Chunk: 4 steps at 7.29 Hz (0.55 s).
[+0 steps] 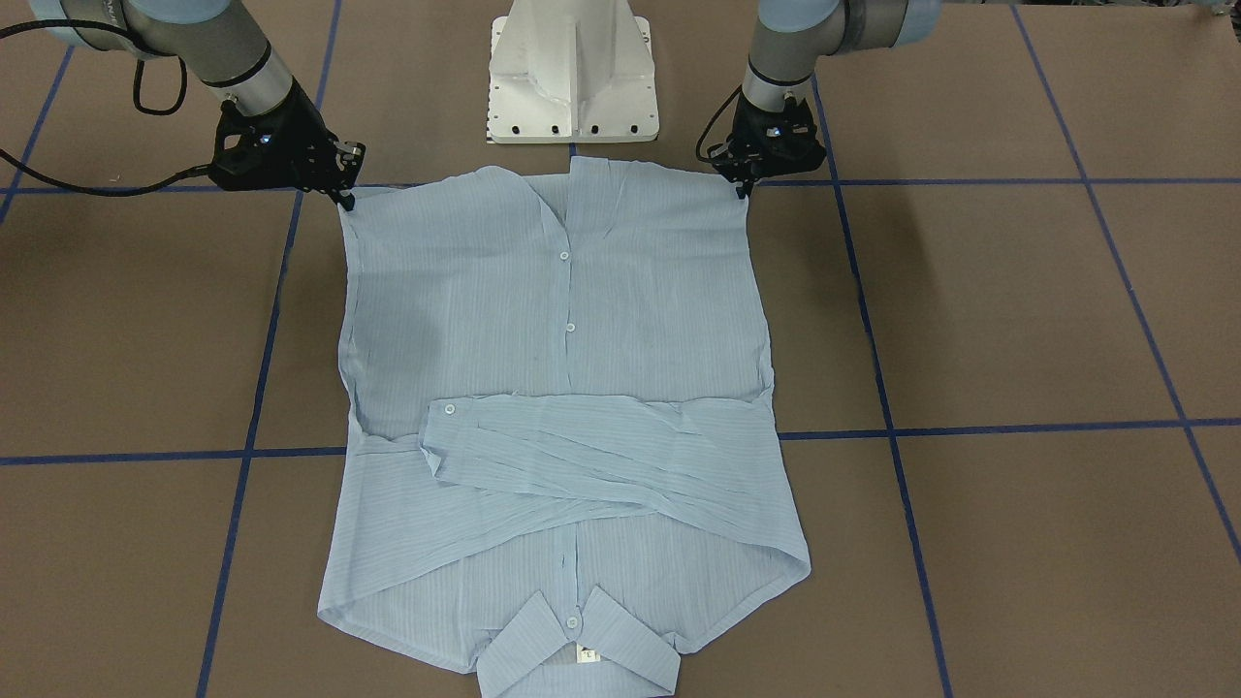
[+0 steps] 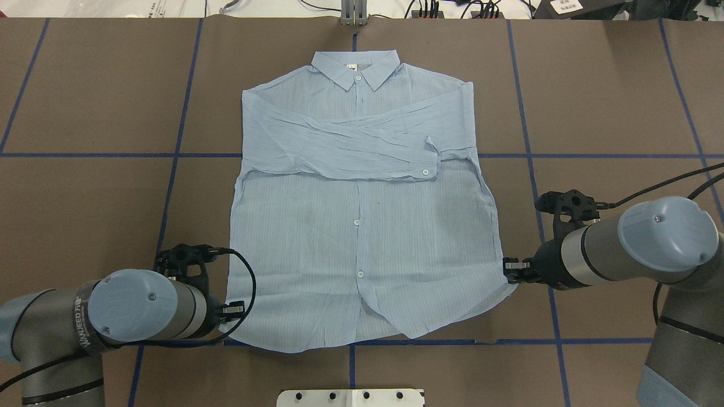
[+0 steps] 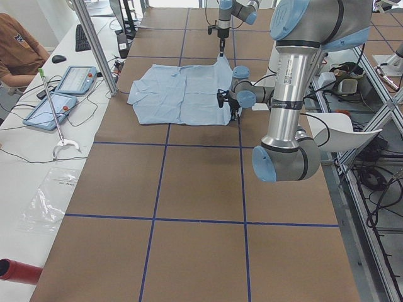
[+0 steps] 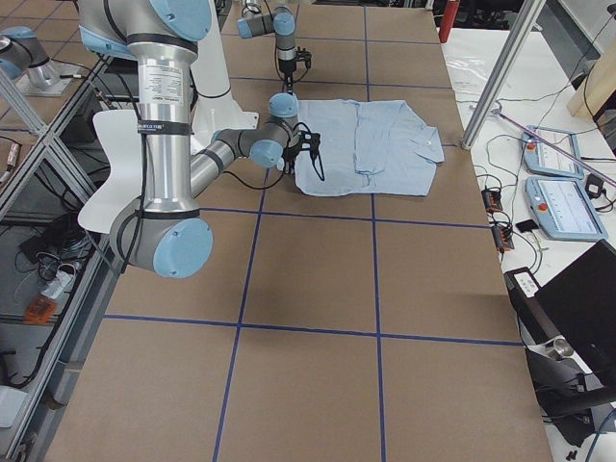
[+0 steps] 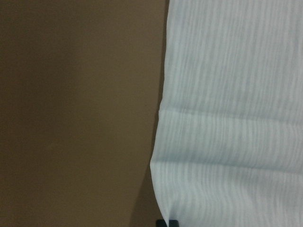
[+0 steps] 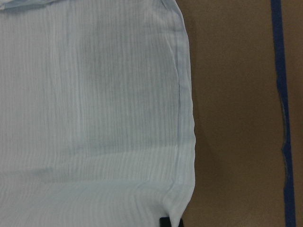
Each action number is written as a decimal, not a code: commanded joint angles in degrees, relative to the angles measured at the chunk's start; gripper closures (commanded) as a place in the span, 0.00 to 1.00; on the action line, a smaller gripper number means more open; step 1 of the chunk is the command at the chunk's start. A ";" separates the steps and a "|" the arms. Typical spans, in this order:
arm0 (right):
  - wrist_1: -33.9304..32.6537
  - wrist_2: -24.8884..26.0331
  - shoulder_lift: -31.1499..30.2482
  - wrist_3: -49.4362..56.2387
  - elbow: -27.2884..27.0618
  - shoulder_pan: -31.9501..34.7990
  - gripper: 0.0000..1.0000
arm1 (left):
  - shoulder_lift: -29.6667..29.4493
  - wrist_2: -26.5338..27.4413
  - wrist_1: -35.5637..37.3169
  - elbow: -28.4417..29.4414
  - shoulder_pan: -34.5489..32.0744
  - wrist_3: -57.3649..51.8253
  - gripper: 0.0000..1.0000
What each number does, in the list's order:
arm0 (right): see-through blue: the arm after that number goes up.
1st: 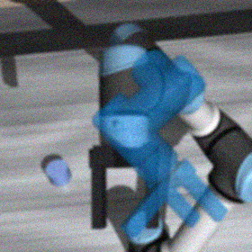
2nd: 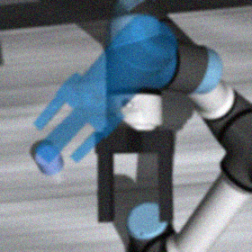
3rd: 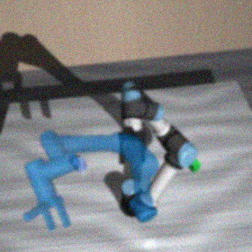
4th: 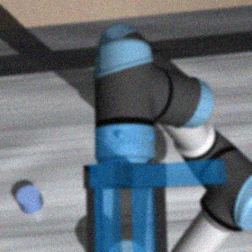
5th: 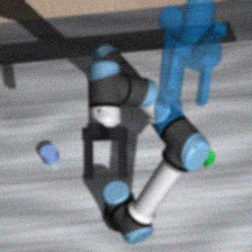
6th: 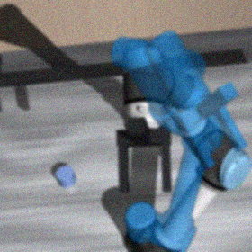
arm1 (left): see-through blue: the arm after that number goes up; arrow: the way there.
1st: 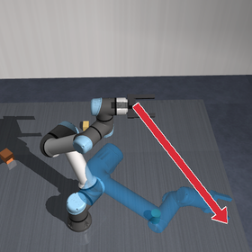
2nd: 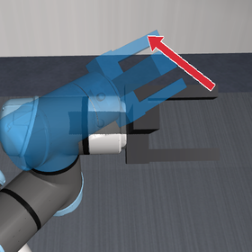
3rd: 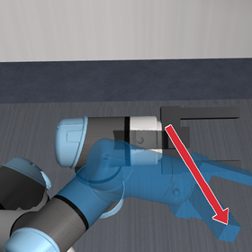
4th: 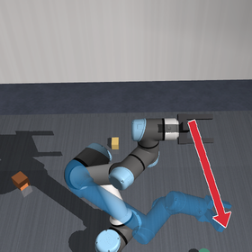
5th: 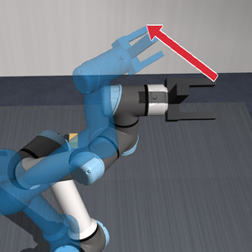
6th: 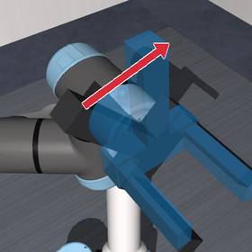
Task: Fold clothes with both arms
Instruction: 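Grasp the hem corners nearest the robot with both grippers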
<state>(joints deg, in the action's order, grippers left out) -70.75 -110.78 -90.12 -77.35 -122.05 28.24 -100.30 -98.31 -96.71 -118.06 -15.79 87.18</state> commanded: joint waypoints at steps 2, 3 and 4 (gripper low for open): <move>0.00 -0.14 0.20 0.00 -0.20 0.49 1.00 | 0.72 -0.12 0.03 -1.47 -1.17 -1.05 1.00; 0.09 -0.14 0.38 0.00 -0.03 0.93 1.00 | 0.72 -0.12 0.03 -3.04 -1.17 -1.05 1.00; 0.18 -0.14 0.47 0.00 0.06 2.15 1.00 | 0.54 -1.43 0.03 -4.97 -2.48 -1.05 1.00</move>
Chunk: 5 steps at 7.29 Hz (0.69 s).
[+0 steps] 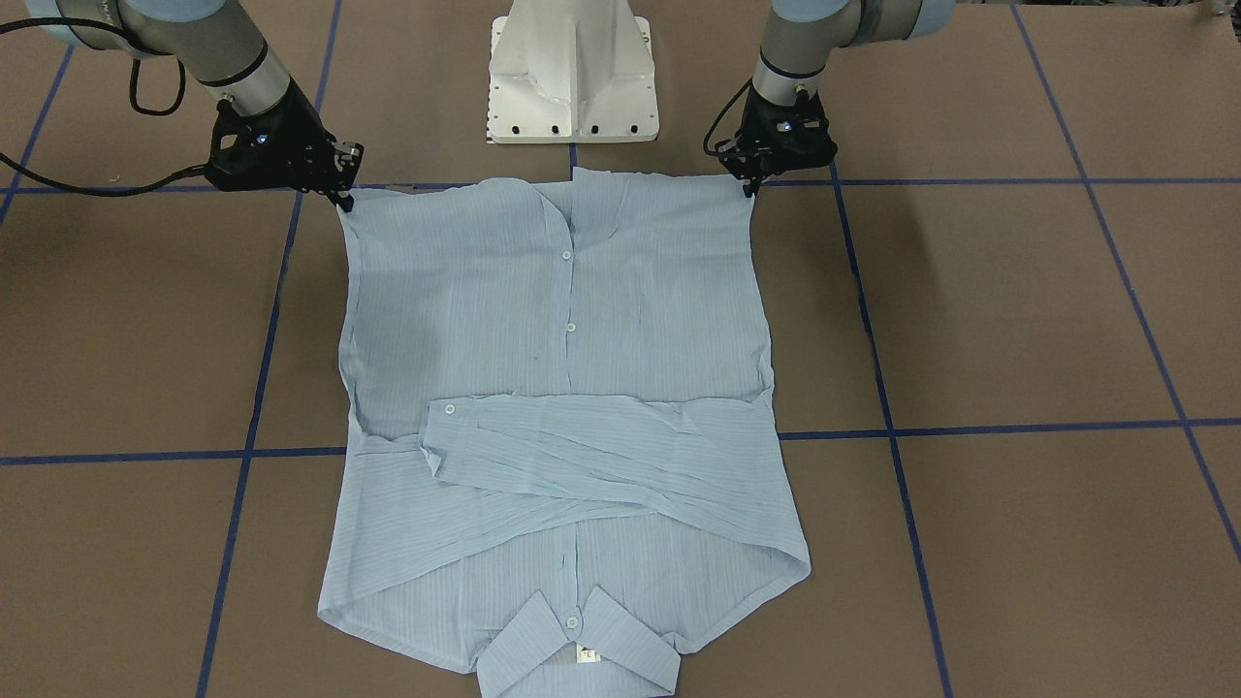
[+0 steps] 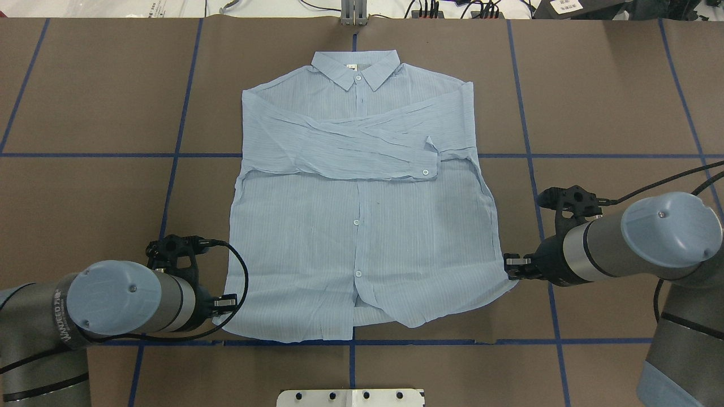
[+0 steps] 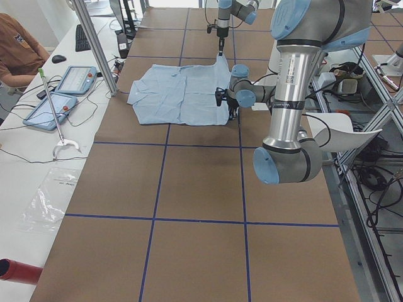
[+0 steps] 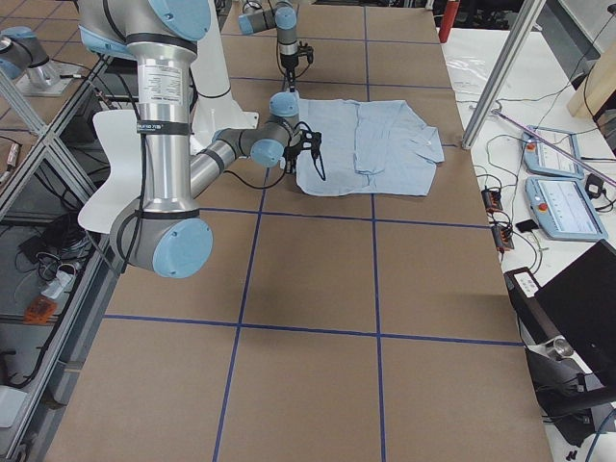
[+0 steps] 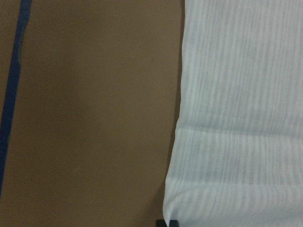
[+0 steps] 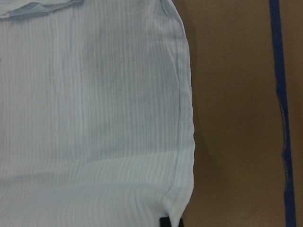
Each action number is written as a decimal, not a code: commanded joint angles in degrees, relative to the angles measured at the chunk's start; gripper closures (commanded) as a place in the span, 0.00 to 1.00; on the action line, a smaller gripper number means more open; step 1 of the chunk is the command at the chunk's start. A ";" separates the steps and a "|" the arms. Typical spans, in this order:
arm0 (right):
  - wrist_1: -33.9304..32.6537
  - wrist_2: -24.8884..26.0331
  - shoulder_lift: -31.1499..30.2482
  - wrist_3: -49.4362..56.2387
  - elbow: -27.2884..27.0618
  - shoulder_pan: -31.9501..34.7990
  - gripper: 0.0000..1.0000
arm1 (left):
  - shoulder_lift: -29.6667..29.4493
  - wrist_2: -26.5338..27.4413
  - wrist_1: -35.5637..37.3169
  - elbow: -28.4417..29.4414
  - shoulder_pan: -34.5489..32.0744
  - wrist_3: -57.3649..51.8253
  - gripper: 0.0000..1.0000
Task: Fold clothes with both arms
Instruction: 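Grasp the hem corners nearest the robot with both grippers, then lift the hem and fold it toward the collar with both grippers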
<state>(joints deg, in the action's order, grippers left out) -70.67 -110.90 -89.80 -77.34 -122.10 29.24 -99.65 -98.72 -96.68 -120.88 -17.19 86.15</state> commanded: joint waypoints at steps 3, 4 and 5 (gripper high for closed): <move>-0.17 -0.01 5.49 -0.70 1.34 7.30 1.00 | -2.82 -4.37 -0.09 -3.40 -8.98 -0.10 1.00; -0.17 -1.84 7.87 -0.88 3.08 10.37 1.00 | -3.79 -6.37 0.00 -3.31 -12.40 -3.15 1.00; -0.17 -4.47 10.41 -0.79 5.62 13.88 1.00 | -3.88 -8.57 -0.09 -3.05 -16.17 -6.66 1.00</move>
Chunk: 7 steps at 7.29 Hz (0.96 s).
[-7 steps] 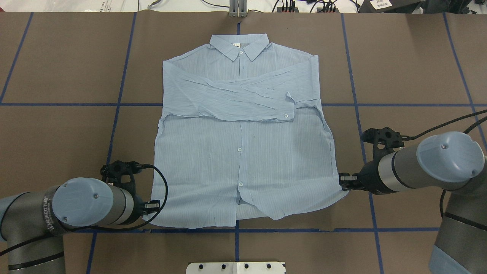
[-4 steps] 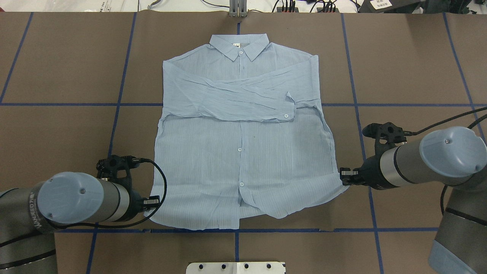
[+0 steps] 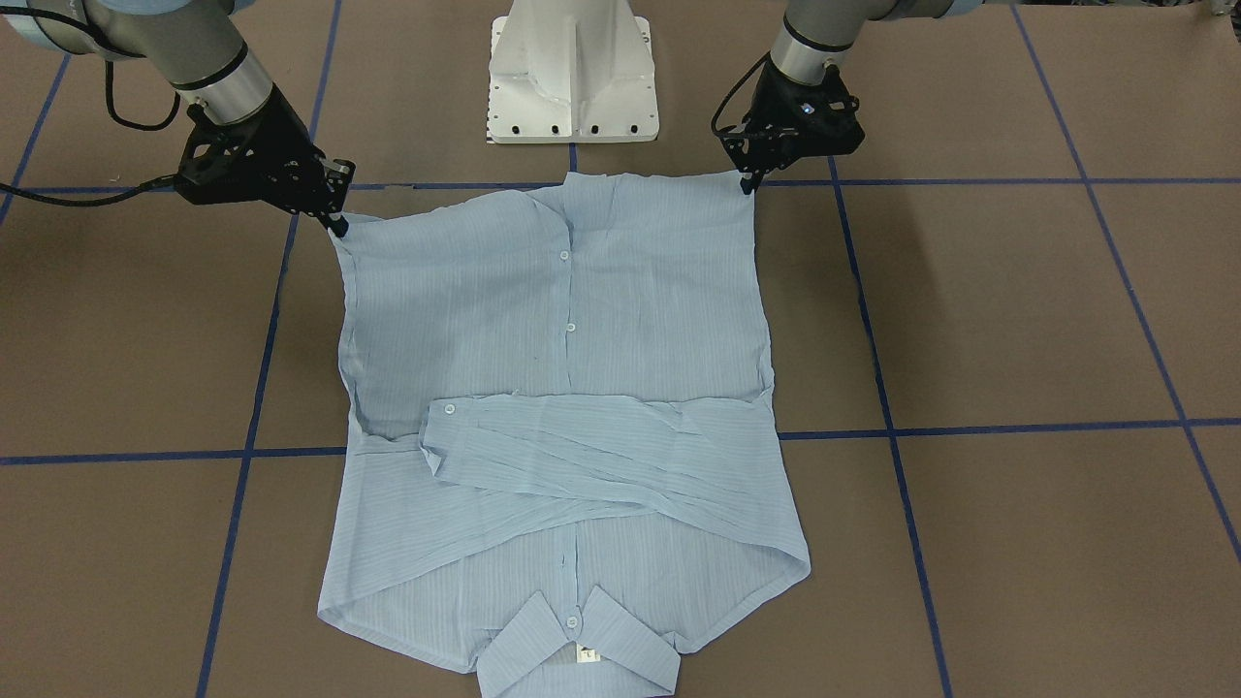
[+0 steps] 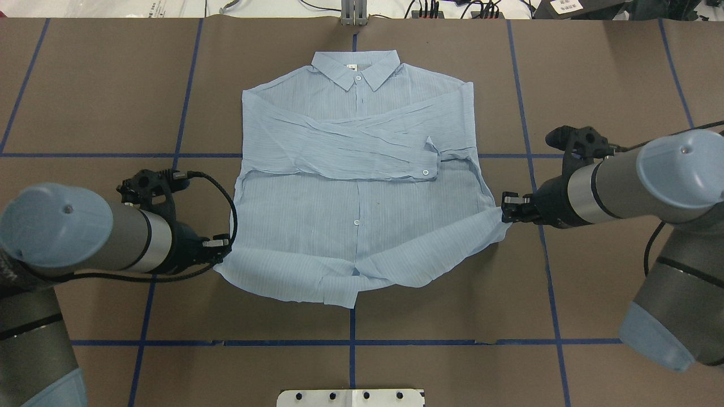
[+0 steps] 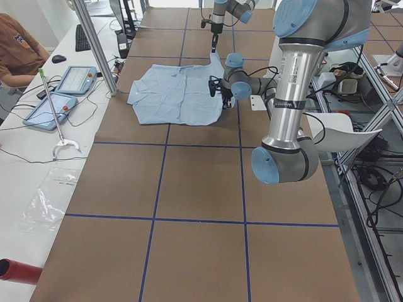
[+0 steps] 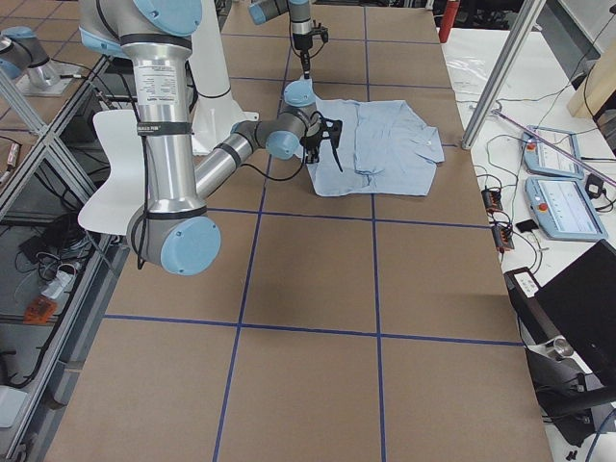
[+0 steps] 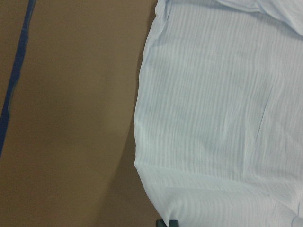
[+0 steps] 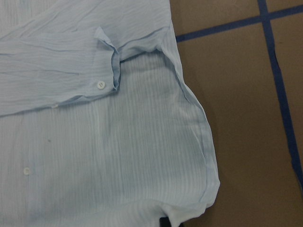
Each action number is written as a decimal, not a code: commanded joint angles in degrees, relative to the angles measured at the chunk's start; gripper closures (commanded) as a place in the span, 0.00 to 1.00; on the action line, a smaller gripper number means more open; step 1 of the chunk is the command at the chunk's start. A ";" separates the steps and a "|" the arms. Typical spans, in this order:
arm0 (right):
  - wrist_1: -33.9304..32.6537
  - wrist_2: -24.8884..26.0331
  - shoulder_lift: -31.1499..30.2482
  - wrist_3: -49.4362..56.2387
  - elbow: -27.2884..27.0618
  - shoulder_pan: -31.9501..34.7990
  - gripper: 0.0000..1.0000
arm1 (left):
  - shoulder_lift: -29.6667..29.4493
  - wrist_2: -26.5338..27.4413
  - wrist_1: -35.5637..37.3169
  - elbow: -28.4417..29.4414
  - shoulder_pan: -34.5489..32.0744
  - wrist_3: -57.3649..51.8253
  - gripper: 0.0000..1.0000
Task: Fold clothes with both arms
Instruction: 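Lift the hem and fold it toward the collar with both grippers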
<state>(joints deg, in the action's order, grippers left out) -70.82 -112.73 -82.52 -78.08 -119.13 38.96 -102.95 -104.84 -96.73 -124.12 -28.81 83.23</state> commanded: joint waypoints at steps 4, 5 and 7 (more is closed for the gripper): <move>-0.11 -7.68 15.51 0.73 17.05 13.94 1.00 | -10.29 -5.28 -0.83 11.31 -13.71 -5.80 1.00; -0.02 -7.60 17.72 1.17 19.53 14.64 1.00 | -13.04 -5.20 -1.00 15.28 -14.51 -5.89 1.00; 0.07 -7.51 22.55 1.44 26.98 15.09 1.00 | -16.65 -5.28 -9.22 25.62 -19.34 -5.80 1.00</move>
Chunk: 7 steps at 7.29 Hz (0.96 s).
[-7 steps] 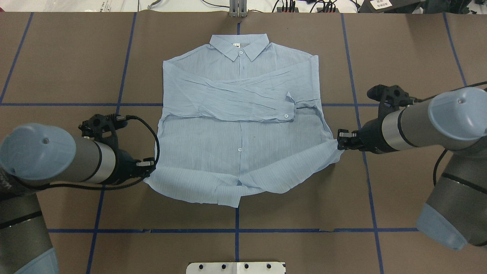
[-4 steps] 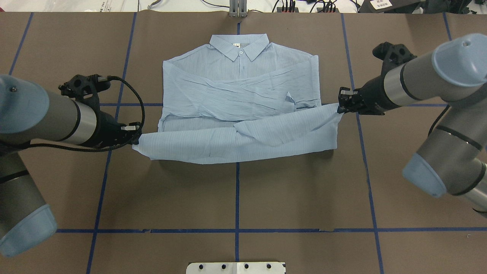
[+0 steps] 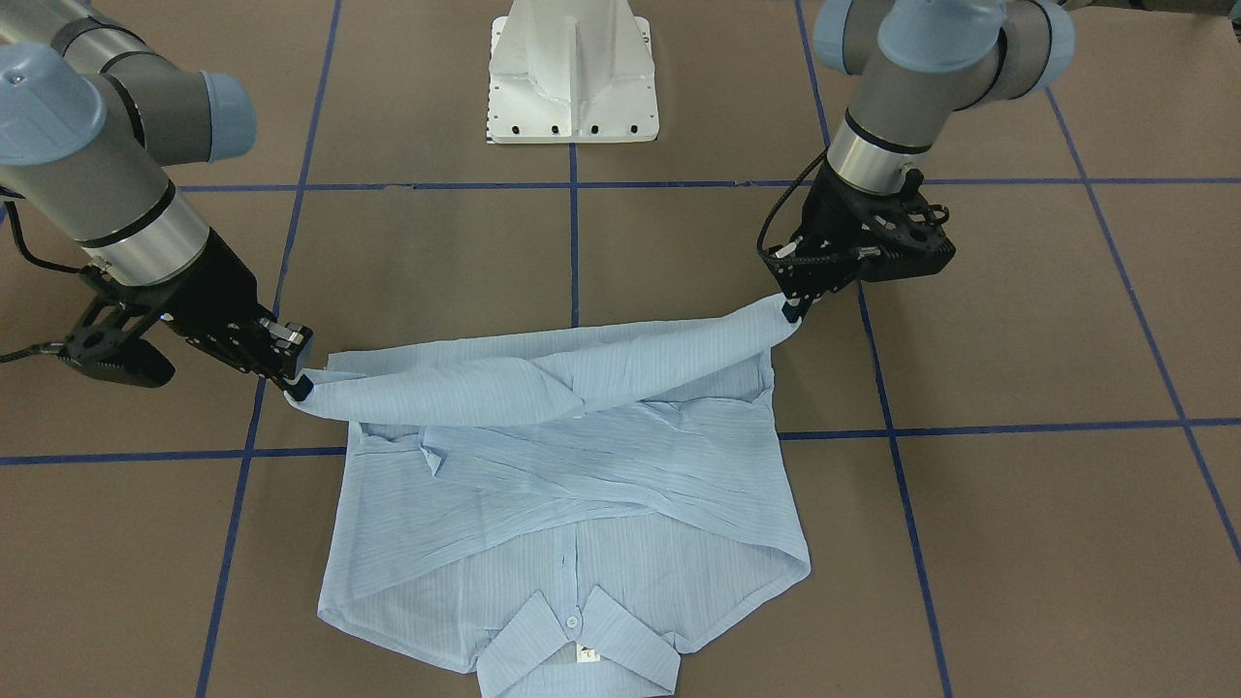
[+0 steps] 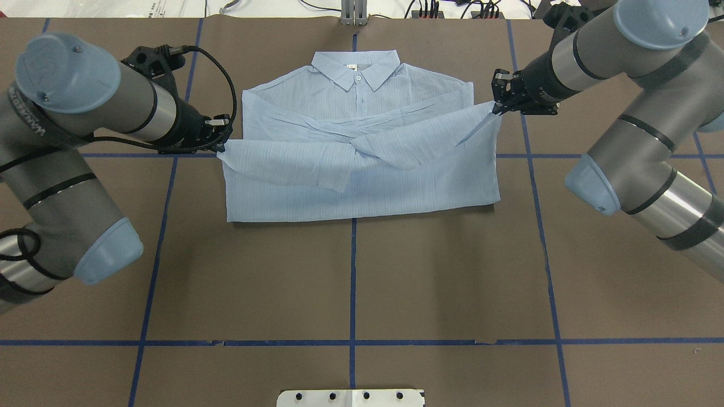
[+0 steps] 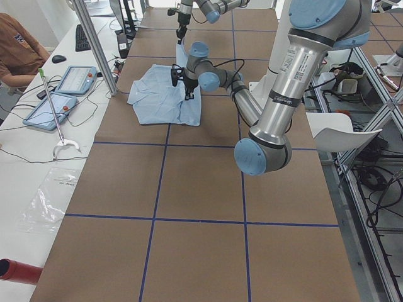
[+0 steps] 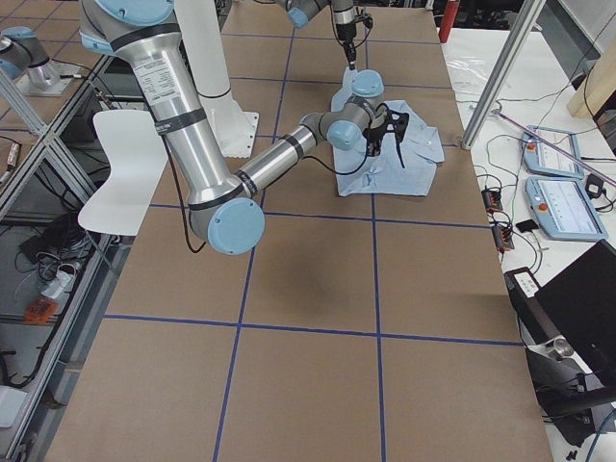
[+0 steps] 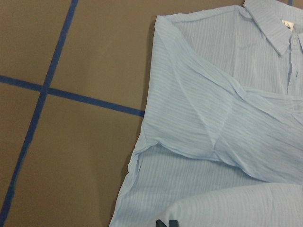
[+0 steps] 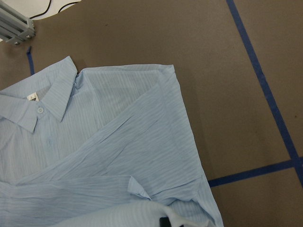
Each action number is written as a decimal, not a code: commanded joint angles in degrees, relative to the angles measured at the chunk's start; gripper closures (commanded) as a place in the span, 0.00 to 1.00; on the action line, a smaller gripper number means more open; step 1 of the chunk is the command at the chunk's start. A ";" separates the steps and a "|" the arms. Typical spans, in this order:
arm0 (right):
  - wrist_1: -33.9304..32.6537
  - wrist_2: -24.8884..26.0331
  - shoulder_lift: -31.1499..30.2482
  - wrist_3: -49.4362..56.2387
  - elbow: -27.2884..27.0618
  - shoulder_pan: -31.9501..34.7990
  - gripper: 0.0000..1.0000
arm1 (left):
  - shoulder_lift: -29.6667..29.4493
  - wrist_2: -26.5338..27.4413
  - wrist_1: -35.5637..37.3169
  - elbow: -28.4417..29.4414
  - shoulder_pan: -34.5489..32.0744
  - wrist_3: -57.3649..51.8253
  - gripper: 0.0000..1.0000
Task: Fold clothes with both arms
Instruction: 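Lift the hem and fold it toward the collar with both grippers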
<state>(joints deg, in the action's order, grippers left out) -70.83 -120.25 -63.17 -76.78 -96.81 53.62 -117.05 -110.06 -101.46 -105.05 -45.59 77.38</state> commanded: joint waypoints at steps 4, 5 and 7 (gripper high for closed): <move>0.26 0.45 8.86 2.07 14.45 1.13 1.00 | -11.07 -0.07 -16.84 26.44 -5.99 0.23 1.00; 0.26 0.45 9.73 2.51 15.94 1.74 1.00 | -13.01 -0.07 -18.85 30.57 -6.35 0.23 1.00; 0.26 0.45 13.41 4.53 21.12 2.89 1.00 | -15.30 0.02 -25.17 38.31 -6.52 0.31 1.00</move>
<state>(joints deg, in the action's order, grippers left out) -70.58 -119.80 -51.98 -73.33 -78.69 55.88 -130.97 -110.07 -123.15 -71.30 -51.95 77.66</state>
